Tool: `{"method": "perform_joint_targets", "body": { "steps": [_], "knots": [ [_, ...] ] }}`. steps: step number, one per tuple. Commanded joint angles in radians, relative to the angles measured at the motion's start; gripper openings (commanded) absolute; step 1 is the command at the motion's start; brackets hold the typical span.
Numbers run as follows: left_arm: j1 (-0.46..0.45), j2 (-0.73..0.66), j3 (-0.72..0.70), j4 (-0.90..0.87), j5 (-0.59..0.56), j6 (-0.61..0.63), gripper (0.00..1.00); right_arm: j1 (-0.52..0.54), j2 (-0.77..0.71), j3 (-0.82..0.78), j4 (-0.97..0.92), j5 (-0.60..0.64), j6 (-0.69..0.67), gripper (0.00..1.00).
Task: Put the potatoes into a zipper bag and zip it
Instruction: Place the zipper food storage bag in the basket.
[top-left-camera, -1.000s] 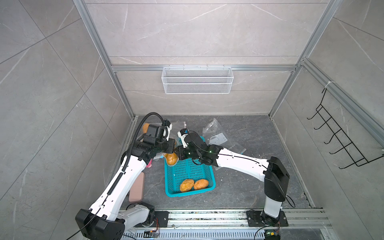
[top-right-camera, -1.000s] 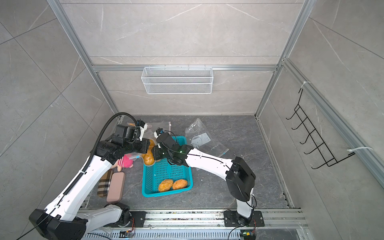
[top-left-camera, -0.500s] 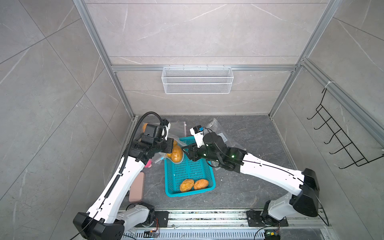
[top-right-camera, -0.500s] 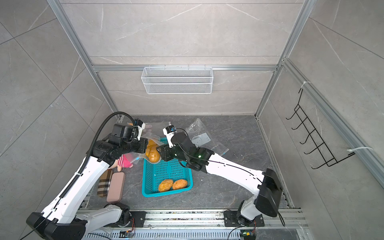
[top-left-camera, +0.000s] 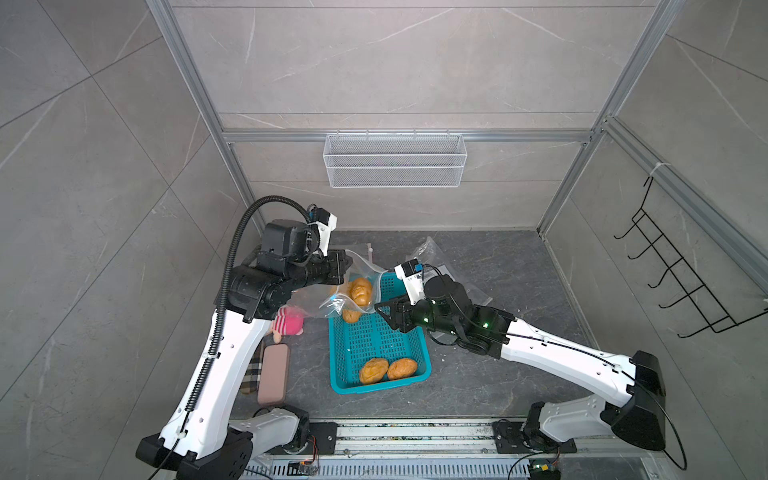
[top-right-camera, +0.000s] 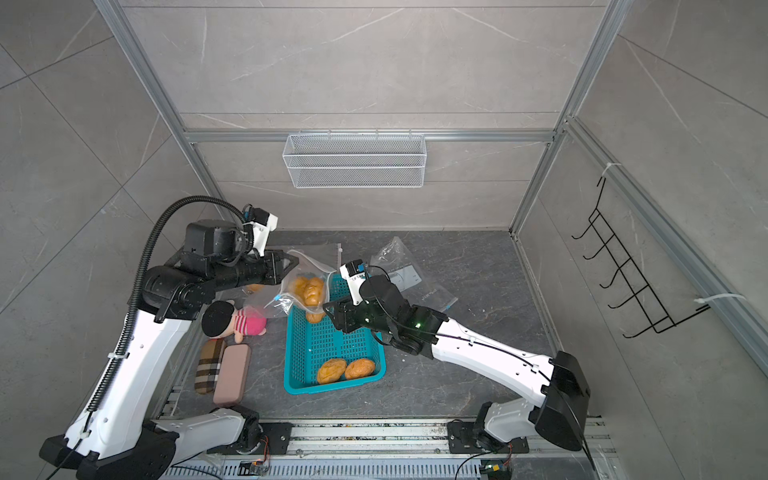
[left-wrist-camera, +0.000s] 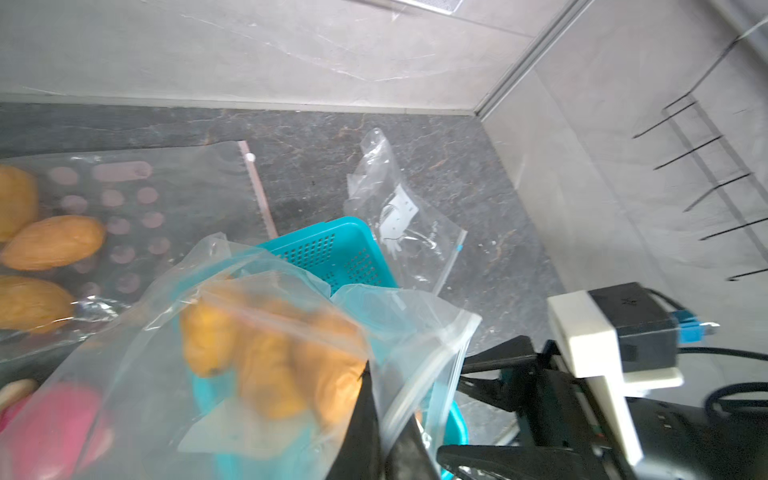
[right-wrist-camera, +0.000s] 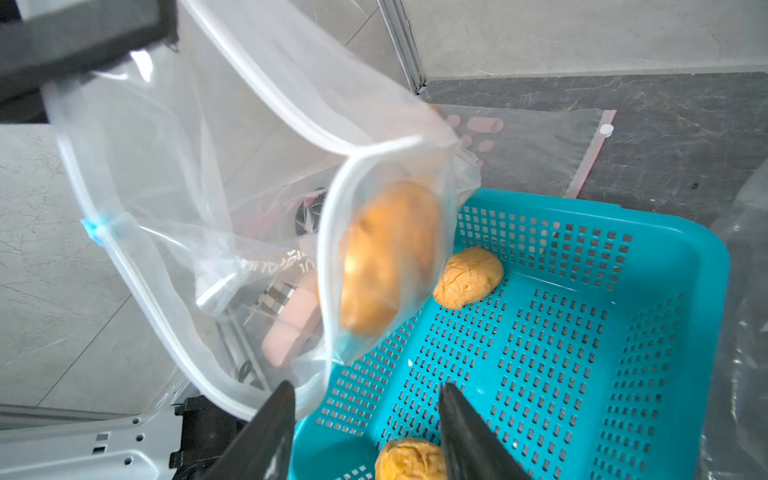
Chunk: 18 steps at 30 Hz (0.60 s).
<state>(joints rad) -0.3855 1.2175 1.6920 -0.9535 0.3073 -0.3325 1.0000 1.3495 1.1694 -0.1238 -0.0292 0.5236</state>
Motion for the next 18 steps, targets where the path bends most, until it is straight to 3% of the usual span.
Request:
{"method": "perform_joint_targets", "body": {
  "steps": [1,5,9,18],
  "knots": [
    [0.004,0.017,0.054,0.087,0.205,-0.117,0.00,-0.001,-0.101,-0.021,0.028,-0.003,0.004,0.57],
    [0.003,0.042,0.054,0.202,0.350,-0.215,0.00,-0.001,-0.197,-0.027,-0.013,0.004,-0.036,0.59],
    [0.002,0.054,0.031,0.231,0.377,-0.227,0.00,-0.001,-0.293,-0.014,-0.088,0.034,-0.117,0.61],
    [0.002,0.025,-0.057,0.088,0.370,-0.055,0.00,-0.001,-0.376,0.015,-0.279,0.134,-0.335,0.64]
  ]
}}
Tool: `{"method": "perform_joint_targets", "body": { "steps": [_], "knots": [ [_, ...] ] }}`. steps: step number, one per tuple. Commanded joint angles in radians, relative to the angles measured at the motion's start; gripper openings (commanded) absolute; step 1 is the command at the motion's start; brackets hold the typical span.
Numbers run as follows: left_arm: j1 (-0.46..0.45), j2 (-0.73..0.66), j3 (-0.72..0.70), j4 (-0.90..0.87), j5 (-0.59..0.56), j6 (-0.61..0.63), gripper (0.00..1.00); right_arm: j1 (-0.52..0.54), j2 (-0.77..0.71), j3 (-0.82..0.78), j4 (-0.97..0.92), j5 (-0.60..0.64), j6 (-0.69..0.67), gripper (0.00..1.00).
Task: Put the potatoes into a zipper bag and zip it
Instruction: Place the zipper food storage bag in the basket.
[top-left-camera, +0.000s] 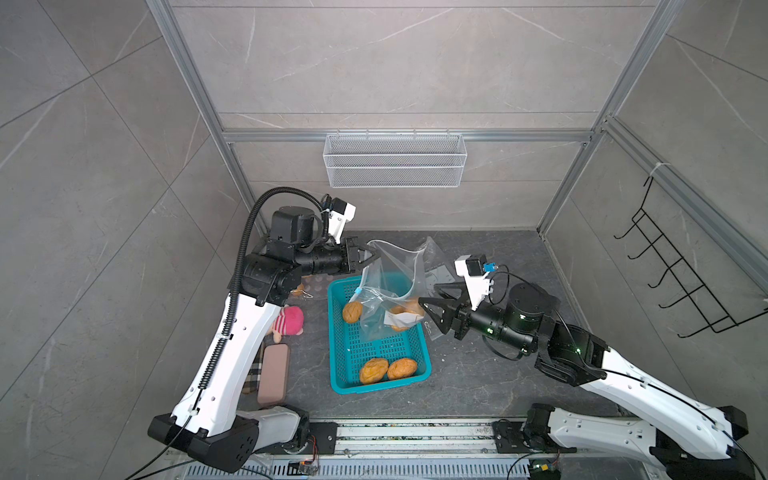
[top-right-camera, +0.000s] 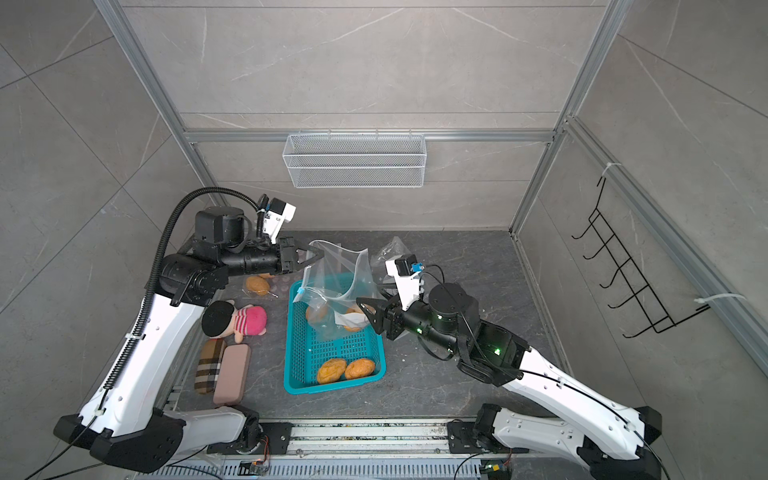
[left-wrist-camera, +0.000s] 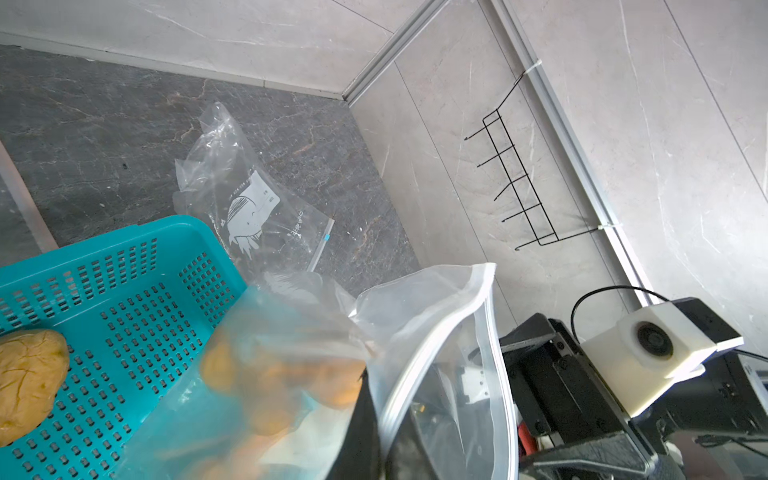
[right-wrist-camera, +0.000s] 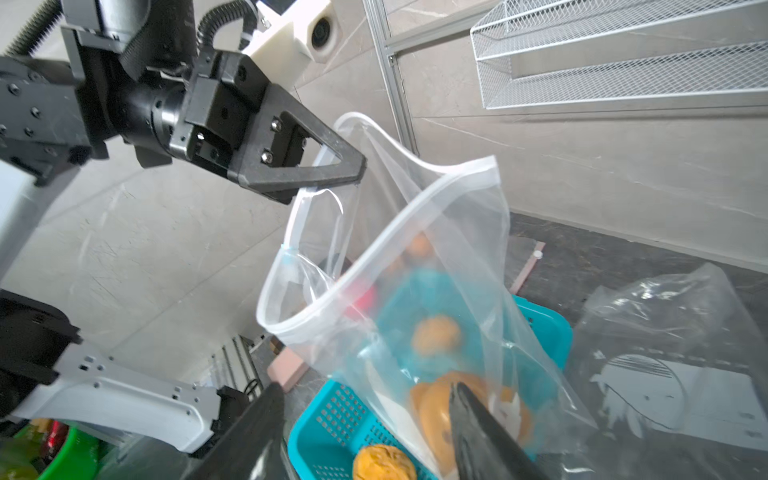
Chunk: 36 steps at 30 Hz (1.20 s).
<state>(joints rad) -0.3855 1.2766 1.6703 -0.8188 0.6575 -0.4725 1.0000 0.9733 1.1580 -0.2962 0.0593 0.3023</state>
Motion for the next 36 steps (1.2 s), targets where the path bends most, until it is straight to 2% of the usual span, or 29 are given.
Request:
{"method": "perform_joint_targets", "body": {
  "steps": [1,7,13,18,23,28,30,33,36],
  "knots": [
    [0.002,-0.041,-0.061,-0.074,0.010,0.117,0.00,-0.001,0.007,0.031,-0.138,0.047,-0.144,0.63],
    [0.002,-0.055,-0.188,-0.243,-0.088,0.267,0.00,-0.003,0.075,0.012,-0.189,0.001,-0.307,0.62],
    [0.002,-0.116,-0.282,-0.328,-0.220,0.339,0.00,-0.029,0.180,0.016,-0.149,-0.107,-0.432,0.62],
    [0.002,-0.175,-0.314,-0.322,-0.220,0.348,0.00,-0.086,0.272,0.087,-0.139,-0.212,-0.518,0.65],
    [0.002,-0.191,-0.333,-0.313,-0.209,0.348,0.00,-0.215,0.347,0.163,-0.177,-0.513,-0.602,0.74],
    [0.002,-0.189,-0.329,-0.312,-0.201,0.351,0.00,-0.251,0.508,0.342,-0.346,-0.741,-0.693,0.77],
    [0.001,-0.186,-0.324,-0.312,-0.197,0.351,0.00,-0.251,0.571,0.401,-0.397,-0.783,-0.714,0.76],
    [0.000,-0.186,-0.324,-0.315,-0.191,0.351,0.00,-0.255,0.623,0.441,-0.420,-0.766,-0.729,0.73],
    [0.000,-0.194,-0.335,-0.309,-0.189,0.349,0.00,-0.257,0.638,0.458,-0.422,-0.803,-0.743,0.65]
  ]
}}
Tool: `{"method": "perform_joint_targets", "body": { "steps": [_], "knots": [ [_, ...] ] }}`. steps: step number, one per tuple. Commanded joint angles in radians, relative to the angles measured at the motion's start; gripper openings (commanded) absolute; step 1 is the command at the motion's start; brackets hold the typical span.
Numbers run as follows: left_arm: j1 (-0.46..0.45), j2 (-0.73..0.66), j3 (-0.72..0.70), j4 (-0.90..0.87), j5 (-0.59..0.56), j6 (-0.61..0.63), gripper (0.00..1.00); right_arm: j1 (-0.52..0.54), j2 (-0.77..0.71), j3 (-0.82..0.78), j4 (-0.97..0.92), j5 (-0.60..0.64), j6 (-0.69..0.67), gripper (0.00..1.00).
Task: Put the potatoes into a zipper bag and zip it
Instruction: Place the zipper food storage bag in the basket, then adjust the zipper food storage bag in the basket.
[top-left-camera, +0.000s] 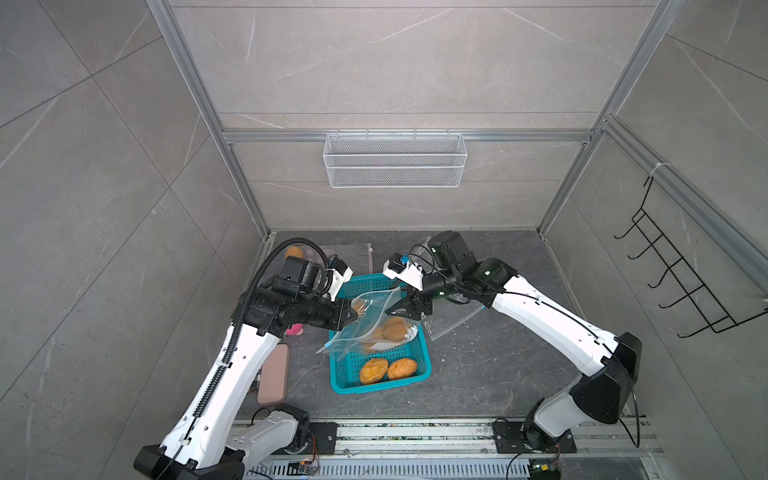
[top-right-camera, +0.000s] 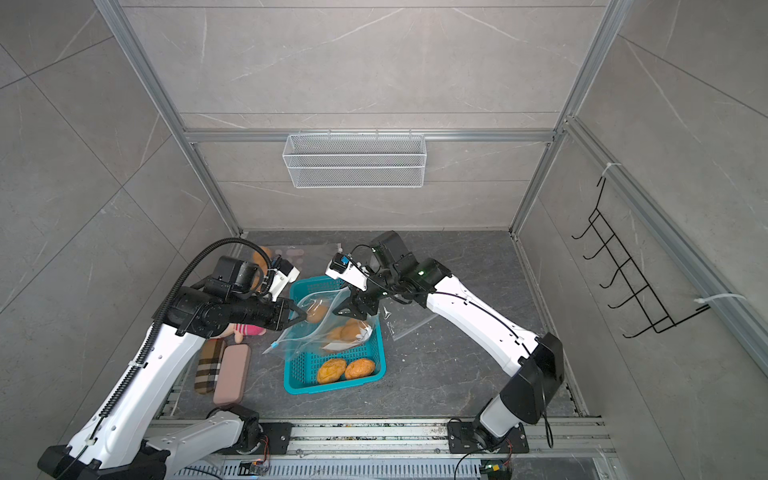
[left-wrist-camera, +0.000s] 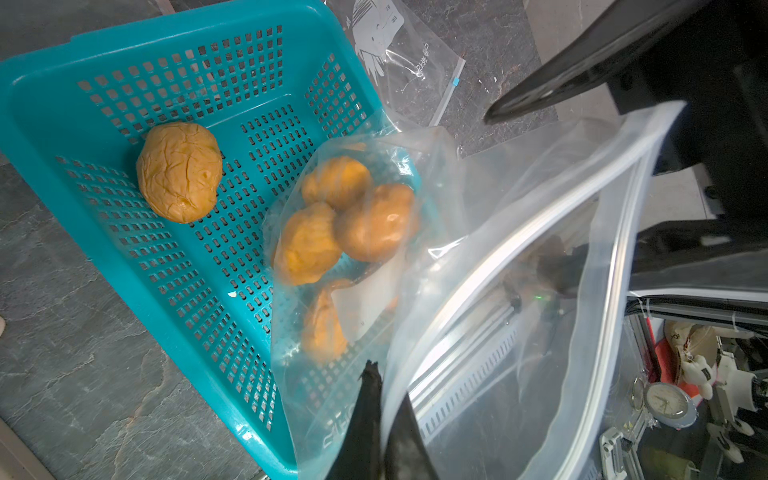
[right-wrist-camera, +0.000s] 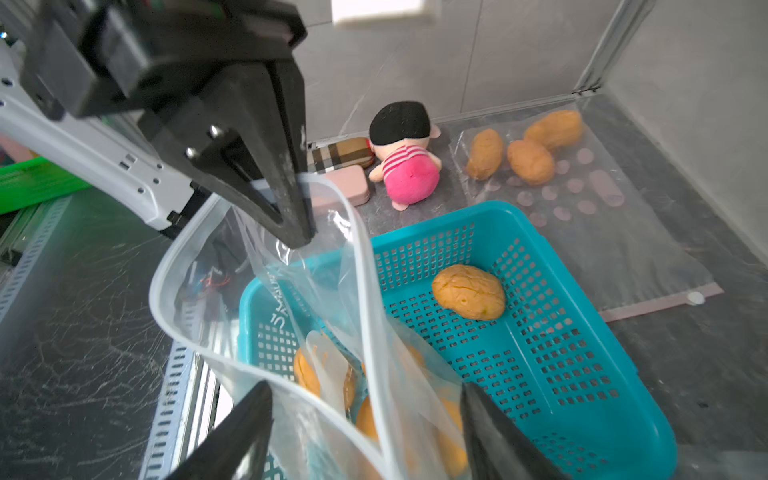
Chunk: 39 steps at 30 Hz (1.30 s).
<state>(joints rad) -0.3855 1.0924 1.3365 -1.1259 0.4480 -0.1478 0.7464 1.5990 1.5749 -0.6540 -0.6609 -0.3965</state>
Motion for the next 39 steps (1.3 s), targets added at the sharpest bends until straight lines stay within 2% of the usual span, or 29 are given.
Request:
{"method": "perform_joint_targets", "body": {
  "steps": [1,8,13,18,22,25,32,39],
  "knots": [
    [0.000,-0.011,-0.004,0.000,0.021,0.023,0.00,-0.005,0.012,0.043,-0.062,-0.095,-0.045,0.62],
    [0.000,-0.011,-0.008,0.010,0.019,0.015,0.00,-0.004,0.001,0.039,-0.047,-0.136,-0.050,0.27],
    [0.000,-0.015,-0.007,0.030,0.001,-0.009,0.23,-0.009,-0.030,0.015,-0.023,-0.131,-0.032,0.00],
    [0.002,-0.045,-0.003,0.064,-0.051,-0.024,0.53,-0.059,-0.095,-0.075,0.051,-0.117,-0.004,0.00],
    [0.002,-0.123,-0.013,0.117,-0.099,-0.021,0.70,-0.131,-0.147,-0.157,0.105,-0.135,0.027,0.00],
    [0.002,-0.192,-0.044,0.162,-0.088,0.003,0.73,-0.188,-0.173,-0.209,0.183,-0.195,0.090,0.00],
    [0.002,-0.382,-0.245,0.310,-0.122,0.023,0.78,-0.248,-0.185,-0.248,0.225,-0.277,0.119,0.00],
    [0.002,-0.407,-0.360,0.398,-0.174,0.030,0.74,-0.266,-0.175,-0.257,0.219,-0.320,0.118,0.00]
  ]
}}
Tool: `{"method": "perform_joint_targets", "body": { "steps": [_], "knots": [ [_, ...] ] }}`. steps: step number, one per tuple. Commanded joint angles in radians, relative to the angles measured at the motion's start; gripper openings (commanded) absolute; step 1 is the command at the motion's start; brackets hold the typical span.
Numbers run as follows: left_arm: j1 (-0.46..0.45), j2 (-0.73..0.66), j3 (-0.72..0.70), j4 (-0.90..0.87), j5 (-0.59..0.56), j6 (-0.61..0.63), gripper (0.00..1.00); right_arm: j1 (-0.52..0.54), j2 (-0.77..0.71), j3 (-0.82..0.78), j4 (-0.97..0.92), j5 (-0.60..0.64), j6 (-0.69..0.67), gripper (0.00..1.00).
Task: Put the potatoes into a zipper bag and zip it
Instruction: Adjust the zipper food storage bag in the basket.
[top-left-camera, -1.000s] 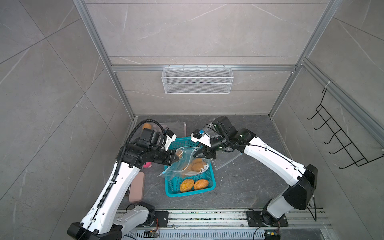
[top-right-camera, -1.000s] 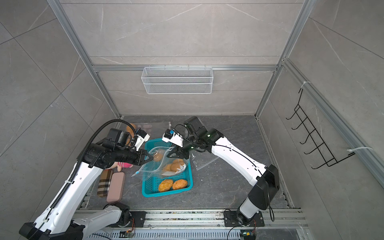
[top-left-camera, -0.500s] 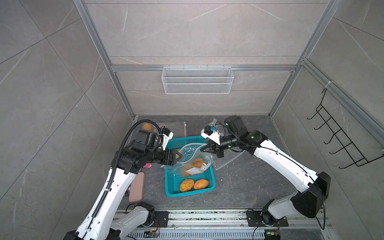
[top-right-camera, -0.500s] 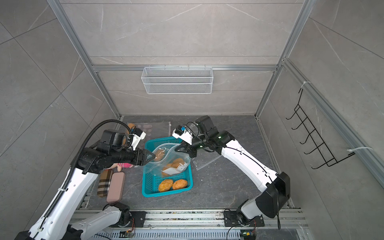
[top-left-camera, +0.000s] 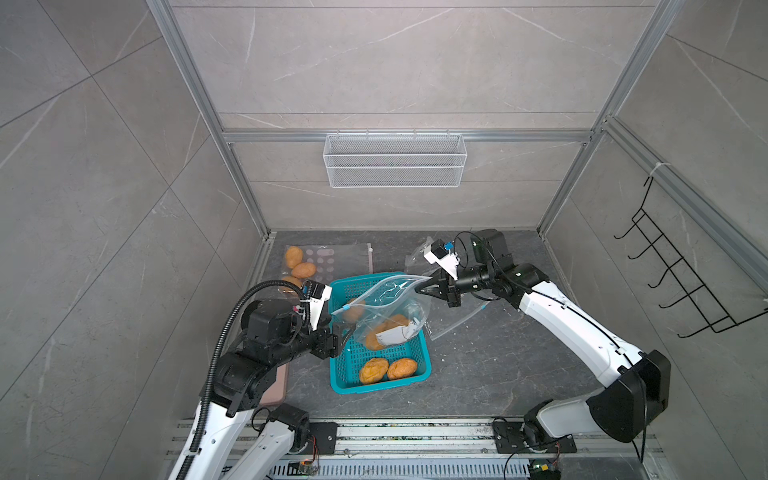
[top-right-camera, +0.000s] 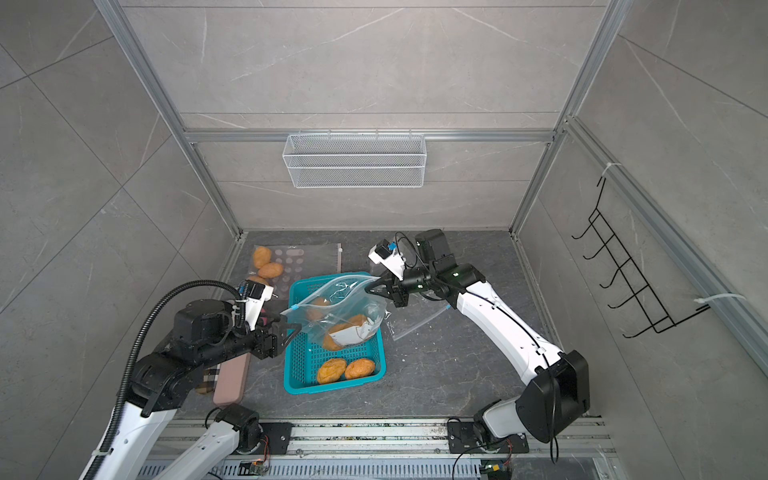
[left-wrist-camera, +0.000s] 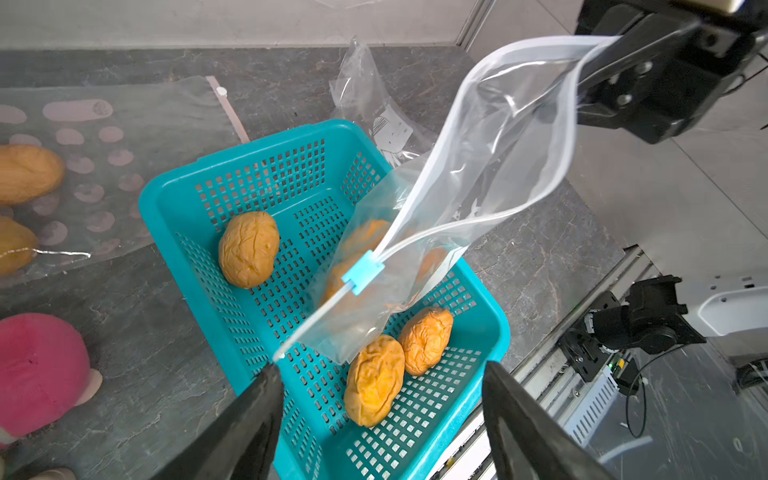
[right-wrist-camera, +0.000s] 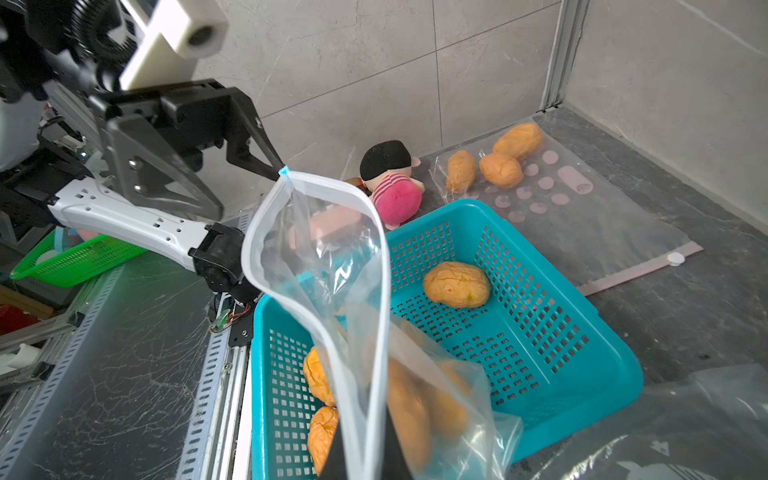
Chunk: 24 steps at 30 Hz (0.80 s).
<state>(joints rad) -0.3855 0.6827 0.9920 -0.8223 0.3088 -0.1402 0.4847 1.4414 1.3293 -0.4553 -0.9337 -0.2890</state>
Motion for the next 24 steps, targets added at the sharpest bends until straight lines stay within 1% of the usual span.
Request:
{"method": "perform_joint_targets", "body": {
  "steps": [1,6,8,10,13,15,17,18,19,24],
  "knots": [
    [0.002,0.003,-0.029,0.108,-0.043,0.019,0.73,-0.004,-0.018,-0.010,0.020,-0.049,0.012,0.00],
    [0.002,0.015,-0.058,0.126,-0.081,0.010,0.71,-0.008,-0.020,-0.007,0.004,-0.074,0.006,0.00],
    [0.002,0.012,-0.067,0.140,-0.072,0.014,0.67,-0.007,-0.014,-0.007,0.003,-0.071,0.003,0.00],
    [0.002,0.008,-0.076,0.162,-0.041,0.015,0.59,-0.009,-0.007,-0.005,0.001,-0.070,0.005,0.00],
    [0.002,-0.005,-0.098,0.197,0.002,0.007,0.53,-0.009,-0.001,-0.004,0.006,-0.077,0.014,0.00],
    [0.002,-0.022,-0.112,0.219,0.024,0.004,0.46,-0.008,0.001,-0.003,0.007,-0.086,0.020,0.00],
    [0.002,-0.041,-0.120,0.234,0.024,0.001,0.32,-0.011,-0.004,-0.003,0.007,-0.085,0.020,0.00],
    [0.002,-0.052,-0.125,0.238,0.025,0.000,0.27,-0.013,-0.006,-0.004,0.010,-0.083,0.020,0.00],
    [0.002,-0.064,-0.131,0.242,0.029,-0.001,0.24,-0.016,-0.006,-0.007,0.016,-0.083,0.023,0.00],
    [0.002,-0.119,-0.166,0.267,0.049,-0.016,0.15,-0.024,-0.001,-0.005,0.021,-0.081,0.036,0.00]
  ]
}}
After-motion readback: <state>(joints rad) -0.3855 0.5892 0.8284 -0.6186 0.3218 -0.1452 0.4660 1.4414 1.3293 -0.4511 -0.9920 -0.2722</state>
